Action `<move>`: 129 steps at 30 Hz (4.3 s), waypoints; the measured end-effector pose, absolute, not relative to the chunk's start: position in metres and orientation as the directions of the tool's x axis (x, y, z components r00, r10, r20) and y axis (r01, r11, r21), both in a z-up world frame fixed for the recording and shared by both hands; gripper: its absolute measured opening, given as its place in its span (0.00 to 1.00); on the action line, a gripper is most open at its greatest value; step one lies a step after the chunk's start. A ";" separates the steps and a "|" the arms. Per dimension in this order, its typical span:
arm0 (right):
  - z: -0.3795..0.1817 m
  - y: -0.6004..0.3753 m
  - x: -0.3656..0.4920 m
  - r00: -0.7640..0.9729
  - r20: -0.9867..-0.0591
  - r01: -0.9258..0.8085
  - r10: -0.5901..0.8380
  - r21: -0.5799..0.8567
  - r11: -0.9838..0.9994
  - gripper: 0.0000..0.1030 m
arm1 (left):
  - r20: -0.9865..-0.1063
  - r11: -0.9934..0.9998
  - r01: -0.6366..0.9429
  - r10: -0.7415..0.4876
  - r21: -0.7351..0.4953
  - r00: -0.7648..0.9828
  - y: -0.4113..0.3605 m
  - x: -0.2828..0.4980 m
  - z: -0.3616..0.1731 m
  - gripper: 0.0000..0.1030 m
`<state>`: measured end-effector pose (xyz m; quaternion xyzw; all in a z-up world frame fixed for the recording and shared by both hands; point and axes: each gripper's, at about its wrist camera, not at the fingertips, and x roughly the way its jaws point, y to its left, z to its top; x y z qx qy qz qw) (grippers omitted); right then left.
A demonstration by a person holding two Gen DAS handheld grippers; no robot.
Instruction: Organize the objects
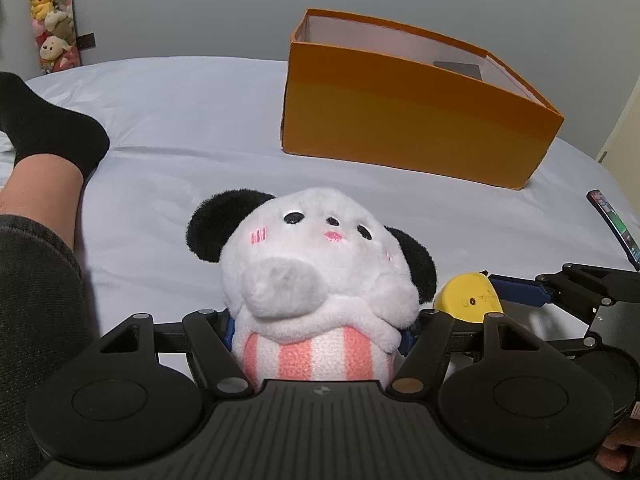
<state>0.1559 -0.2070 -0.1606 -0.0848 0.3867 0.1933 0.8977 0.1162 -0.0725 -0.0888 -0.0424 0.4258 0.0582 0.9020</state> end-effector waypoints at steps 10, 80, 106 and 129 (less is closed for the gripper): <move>-0.139 -0.224 0.154 0.657 -0.694 -0.395 0.293 0.015 0.919 0.56 | -0.755 0.995 -0.104 0.063 -0.007 0.653 -0.090 0.123 -0.070 0.76; -0.045 -0.290 0.342 0.785 -0.570 -0.355 0.241 -0.095 0.930 0.55 | -0.741 0.958 0.134 0.103 0.253 0.664 -0.152 0.346 0.016 0.76; -0.093 -0.281 0.376 0.618 -0.735 -0.396 0.278 0.015 0.918 0.56 | -0.881 0.992 0.037 0.093 0.124 0.463 -0.112 0.393 -0.035 0.76; -0.103 -0.271 0.401 0.579 -0.789 -0.402 0.204 -0.059 0.914 0.55 | -0.917 0.974 0.078 0.172 0.214 0.361 -0.109 0.408 -0.055 0.77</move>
